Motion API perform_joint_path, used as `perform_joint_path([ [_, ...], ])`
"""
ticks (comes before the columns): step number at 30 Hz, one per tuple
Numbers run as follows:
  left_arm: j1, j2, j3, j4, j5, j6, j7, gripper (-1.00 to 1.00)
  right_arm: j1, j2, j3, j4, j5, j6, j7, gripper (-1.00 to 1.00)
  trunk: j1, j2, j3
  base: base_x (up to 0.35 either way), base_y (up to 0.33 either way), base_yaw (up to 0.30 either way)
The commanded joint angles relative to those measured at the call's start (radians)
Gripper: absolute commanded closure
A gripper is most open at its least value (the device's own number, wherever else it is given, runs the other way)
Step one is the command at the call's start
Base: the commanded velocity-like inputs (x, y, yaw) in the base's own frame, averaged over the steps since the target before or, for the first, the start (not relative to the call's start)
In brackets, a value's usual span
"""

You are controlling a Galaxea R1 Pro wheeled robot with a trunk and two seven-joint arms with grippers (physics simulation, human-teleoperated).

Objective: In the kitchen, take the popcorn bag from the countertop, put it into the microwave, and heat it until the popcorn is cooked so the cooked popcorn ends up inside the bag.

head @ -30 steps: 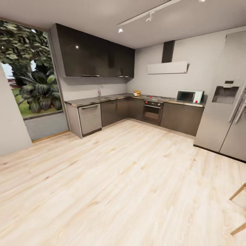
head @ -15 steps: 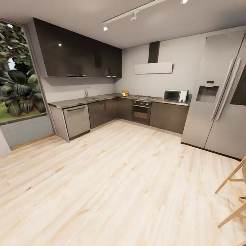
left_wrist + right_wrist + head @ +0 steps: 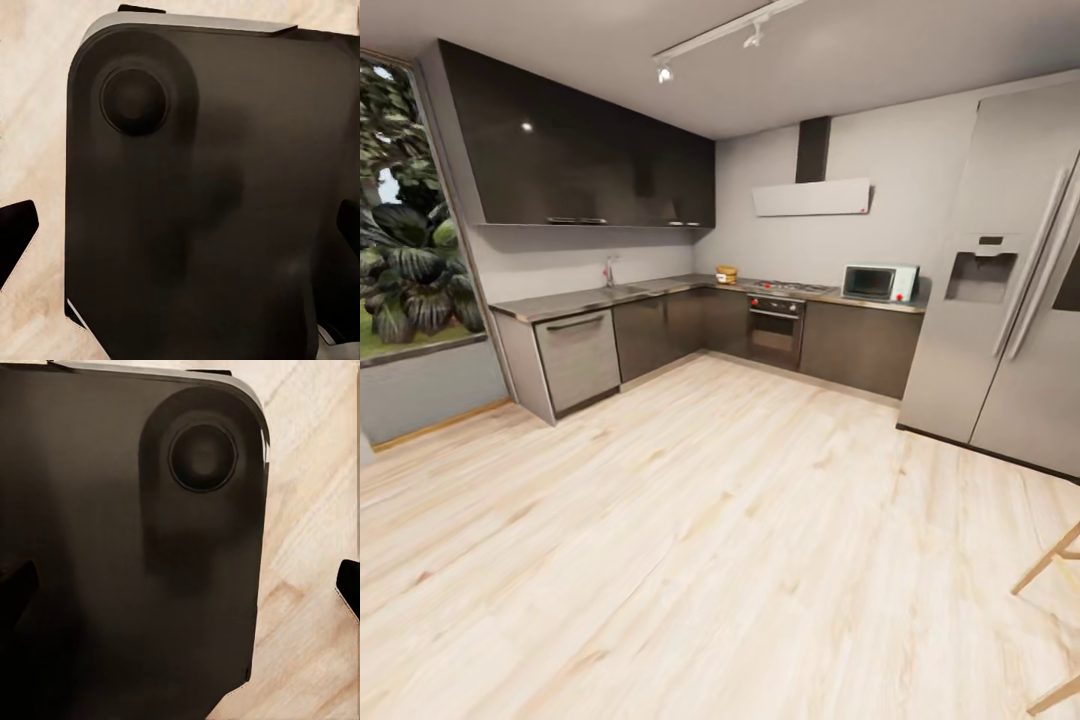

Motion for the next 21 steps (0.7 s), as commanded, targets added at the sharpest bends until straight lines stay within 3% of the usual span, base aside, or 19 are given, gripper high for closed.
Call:
perform_joint_path([
  [1, 0.000, 0.000, 0.006, 0.000, 0.006, -0.001, 0.001, -1.00, 0.000, 0.000, 0.001, 0.000, 0.000, -0.004, 0.000, -1.00, 0.001, 0.000, -0.001, 0.323, 0.000, 0.000],
  [21, 0.000, 0.000, 0.005, 0.000, 0.006, -0.001, 0.001, -1.00, 0.000, 0.000, -0.002, 0.000, 0.005, -0.012, 0.001, -1.00, 0.001, 0.000, -0.001, 0.323, 0.000, 0.000],
])
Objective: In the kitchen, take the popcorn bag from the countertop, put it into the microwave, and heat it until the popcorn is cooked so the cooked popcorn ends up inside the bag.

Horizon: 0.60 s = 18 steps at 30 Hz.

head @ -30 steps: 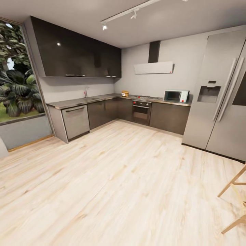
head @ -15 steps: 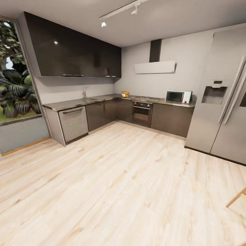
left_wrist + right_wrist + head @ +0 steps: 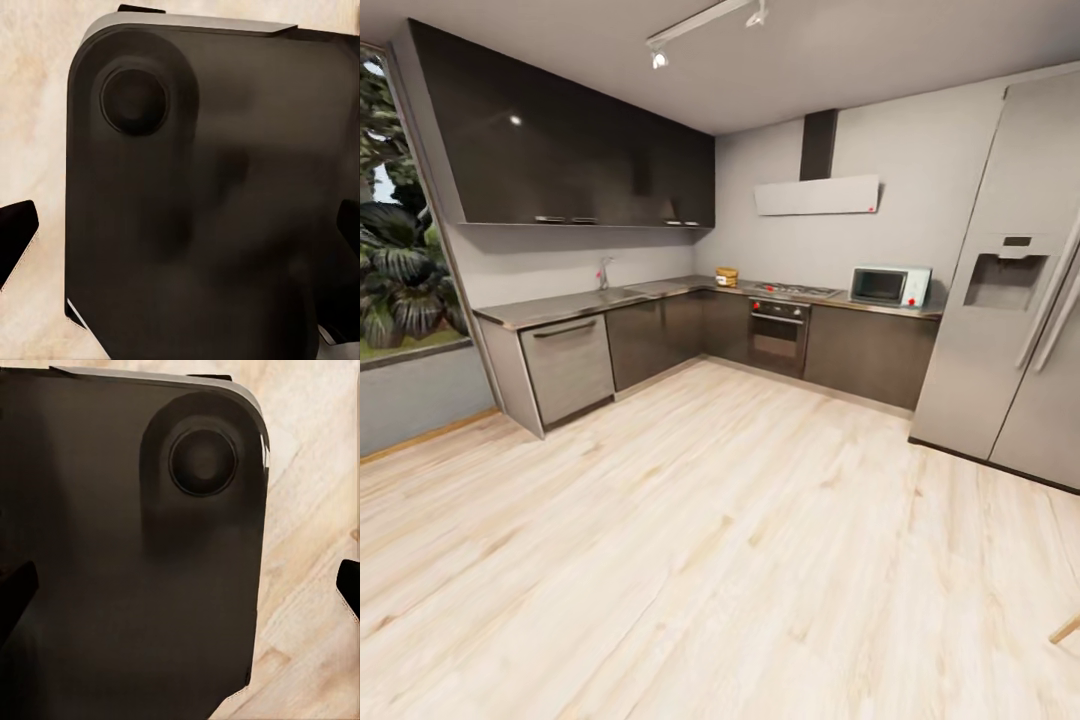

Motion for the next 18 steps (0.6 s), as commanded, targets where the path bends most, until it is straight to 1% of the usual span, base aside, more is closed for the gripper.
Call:
perform_joint_path([
  [1, 0.000, 0.000, 0.005, 0.000, 0.006, -0.001, 0.001, -1.00, 0.000, 0.000, 0.000, 0.000, 0.001, -0.003, 0.000, -1.00, 0.001, 0.000, -0.001, 0.324, 0.000, 0.000],
  [5, 0.000, 0.000, 0.006, 0.000, 0.006, -0.001, 0.001, -1.00, 0.000, 0.000, -0.001, 0.000, 0.001, -0.003, -0.001, -1.00, 0.001, 0.000, -0.001, 0.324, 0.000, -0.001],
  [7, 0.000, 0.000, 0.005, 0.000, 0.006, -0.001, 0.001, -1.00, 0.000, 0.000, -0.003, 0.000, -0.001, -0.003, -0.001, -1.00, 0.001, 0.000, -0.001, 0.324, 0.000, -0.102],
  [18, 0.000, 0.001, 0.007, 0.000, 0.006, -0.002, 0.001, -1.00, 0.000, 0.000, -0.006, 0.000, -0.004, -0.003, -0.001, -1.00, 0.001, 0.000, -0.001, 0.324, 0.000, -0.233],
])
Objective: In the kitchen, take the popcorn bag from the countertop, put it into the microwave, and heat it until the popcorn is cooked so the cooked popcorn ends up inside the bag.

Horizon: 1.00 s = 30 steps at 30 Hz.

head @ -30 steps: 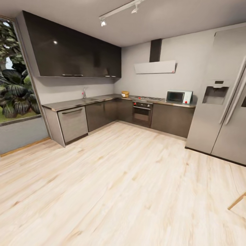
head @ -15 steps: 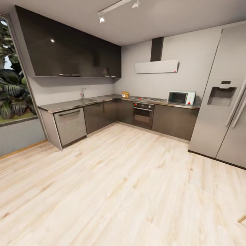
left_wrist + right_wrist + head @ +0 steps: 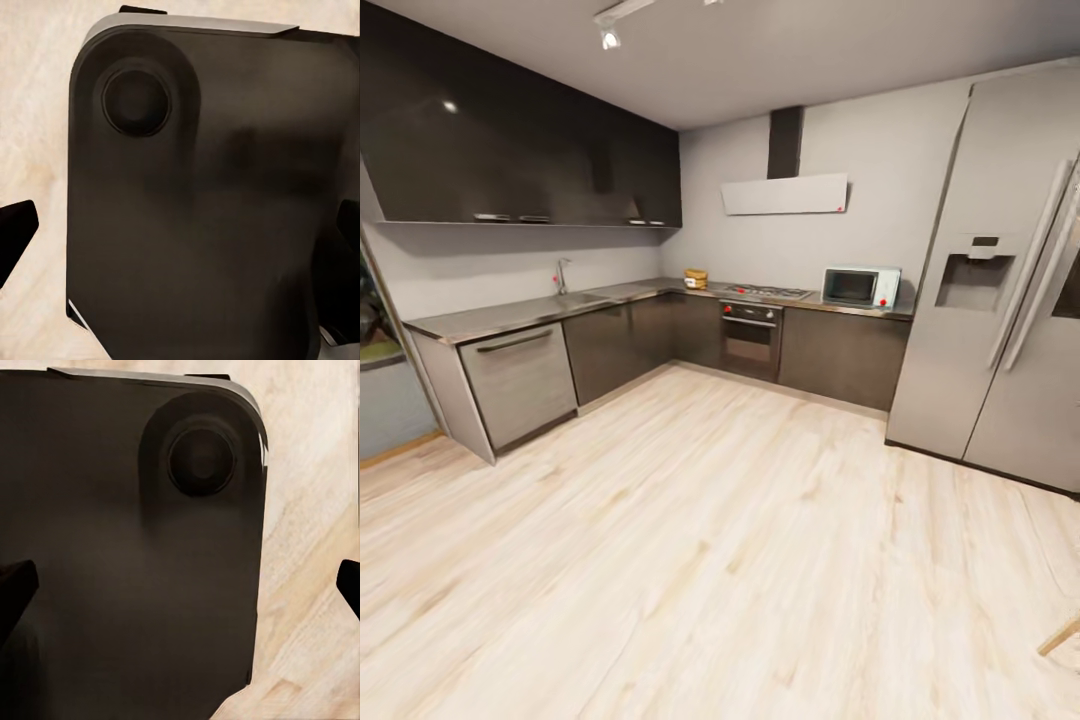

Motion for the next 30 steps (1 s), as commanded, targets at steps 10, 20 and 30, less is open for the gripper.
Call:
perform_joint_path([
  [10, 0.000, 0.000, 0.006, 0.000, 0.006, -0.001, 0.001, -1.00, 0.000, 0.001, 0.002, 0.000, 0.000, -0.003, 0.000, -1.00, 0.001, 0.000, -0.001, 0.167, 0.000, -0.246],
  [20, 0.000, 0.000, 0.006, 0.000, 0.006, -0.001, 0.001, -1.00, 0.000, 0.000, 0.007, 0.000, 0.000, -0.001, 0.002, -1.00, 0.001, 0.000, -0.001, 0.042, 0.000, -0.175],
  [30, 0.000, -0.001, 0.006, 0.000, 0.006, 0.000, 0.001, -1.00, 0.000, 0.001, 0.009, 0.000, 0.000, 0.006, 0.000, -1.00, 0.001, 0.000, -0.001, 0.309, 0.000, -0.003],
])
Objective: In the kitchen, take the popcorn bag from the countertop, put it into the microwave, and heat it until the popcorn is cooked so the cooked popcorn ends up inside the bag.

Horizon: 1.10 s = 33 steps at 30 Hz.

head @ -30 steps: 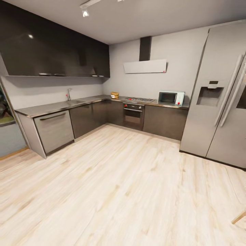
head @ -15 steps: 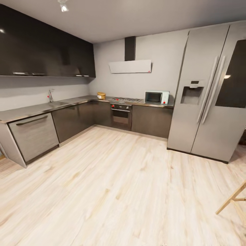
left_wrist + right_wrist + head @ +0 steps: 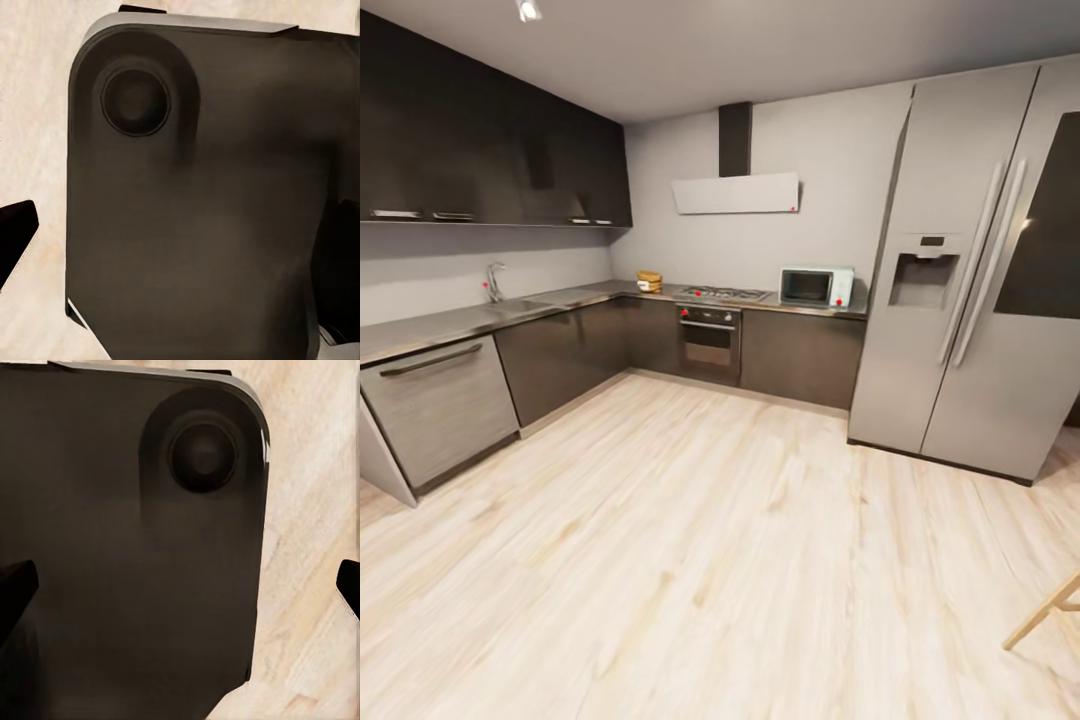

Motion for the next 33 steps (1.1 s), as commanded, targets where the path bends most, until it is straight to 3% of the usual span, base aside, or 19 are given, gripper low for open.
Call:
perform_joint_path([
  [1, 0.000, 0.000, 0.006, 0.000, 0.006, -0.001, 0.001, -1.00, 0.000, 0.000, 0.001, 0.000, 0.000, -0.003, 0.000, -1.00, 0.001, 0.000, -0.001, 0.322, 0.000, 0.000],
  [33, 0.000, -0.001, 0.004, 0.000, 0.007, -0.001, 0.001, -1.00, 0.000, -0.001, -0.010, 0.000, -0.012, -0.011, 0.000, -1.00, 0.001, 0.000, -0.001, 0.323, 0.000, 0.000],
])
